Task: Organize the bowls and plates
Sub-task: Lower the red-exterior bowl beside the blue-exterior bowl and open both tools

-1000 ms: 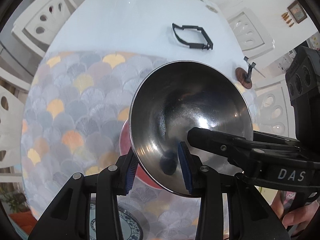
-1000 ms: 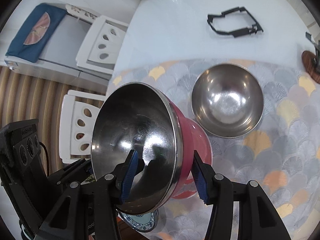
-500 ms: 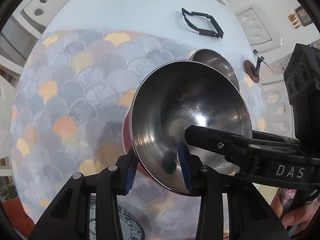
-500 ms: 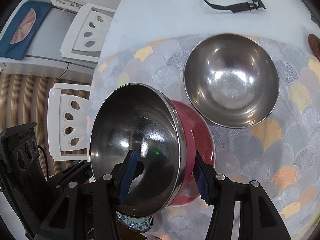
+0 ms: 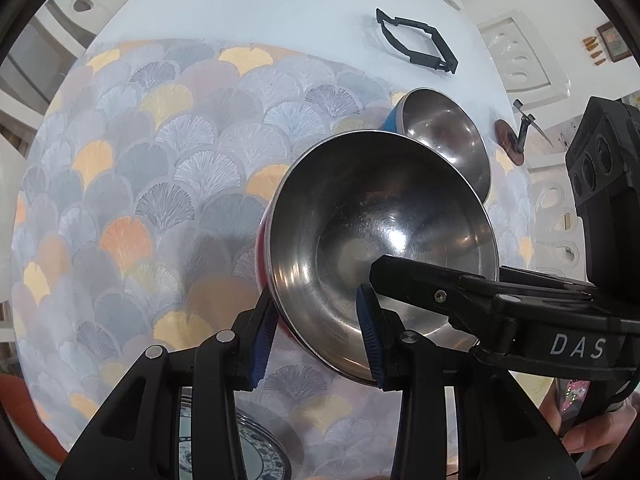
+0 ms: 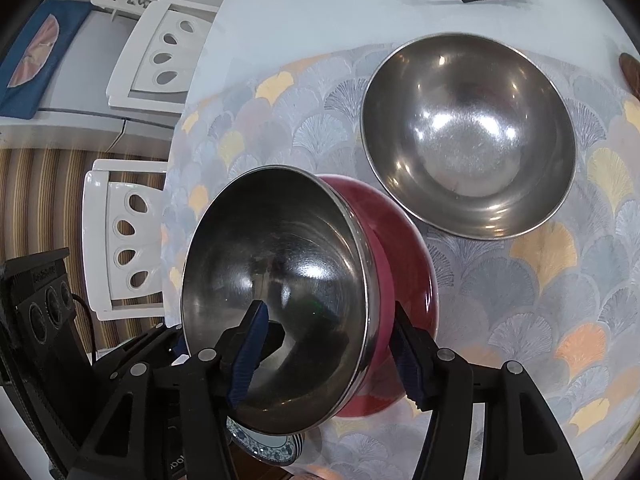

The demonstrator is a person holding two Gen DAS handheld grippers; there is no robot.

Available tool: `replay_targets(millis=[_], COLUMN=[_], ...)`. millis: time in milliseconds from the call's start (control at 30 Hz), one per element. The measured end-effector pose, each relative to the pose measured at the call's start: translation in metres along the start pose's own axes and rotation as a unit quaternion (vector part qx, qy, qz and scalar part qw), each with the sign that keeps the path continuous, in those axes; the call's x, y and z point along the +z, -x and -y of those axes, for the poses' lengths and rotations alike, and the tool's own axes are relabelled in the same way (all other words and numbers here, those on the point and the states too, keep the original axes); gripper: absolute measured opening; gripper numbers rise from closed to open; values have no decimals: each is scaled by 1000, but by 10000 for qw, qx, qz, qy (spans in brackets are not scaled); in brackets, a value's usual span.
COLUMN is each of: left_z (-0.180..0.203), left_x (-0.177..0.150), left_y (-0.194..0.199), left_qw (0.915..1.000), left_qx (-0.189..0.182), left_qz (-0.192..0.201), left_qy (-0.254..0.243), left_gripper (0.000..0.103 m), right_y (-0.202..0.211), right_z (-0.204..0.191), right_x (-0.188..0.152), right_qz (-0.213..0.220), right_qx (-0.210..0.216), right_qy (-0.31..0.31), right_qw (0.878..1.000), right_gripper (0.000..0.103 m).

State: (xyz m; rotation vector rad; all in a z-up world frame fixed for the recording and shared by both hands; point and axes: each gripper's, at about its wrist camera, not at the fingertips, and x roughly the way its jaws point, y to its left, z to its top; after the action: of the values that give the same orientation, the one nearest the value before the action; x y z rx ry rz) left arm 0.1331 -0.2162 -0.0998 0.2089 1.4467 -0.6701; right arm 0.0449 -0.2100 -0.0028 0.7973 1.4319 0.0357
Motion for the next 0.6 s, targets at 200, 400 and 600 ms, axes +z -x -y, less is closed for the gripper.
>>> replay_targets(millis=[200,400,600], left_z=[-3,-3,-2], left_x=[-1,0,-1], left_y=[0,-1,1], left_qw=[10000,10000,10000], left_qx=[-17,-12,-4], left_qz=[-7,-12,4], left_qy=[71,43,49], left_gripper=[35,35,35], right_y=[1,5,8], right_z=[-2,2,7], right_x=[-1,-1,-1], right_qz=[13,63,55], right_qx=[-2,-18,-55], right_qy=[20,-31,-38], right_qw=[10000,10000,10000], right_gripper=[58,58,58])
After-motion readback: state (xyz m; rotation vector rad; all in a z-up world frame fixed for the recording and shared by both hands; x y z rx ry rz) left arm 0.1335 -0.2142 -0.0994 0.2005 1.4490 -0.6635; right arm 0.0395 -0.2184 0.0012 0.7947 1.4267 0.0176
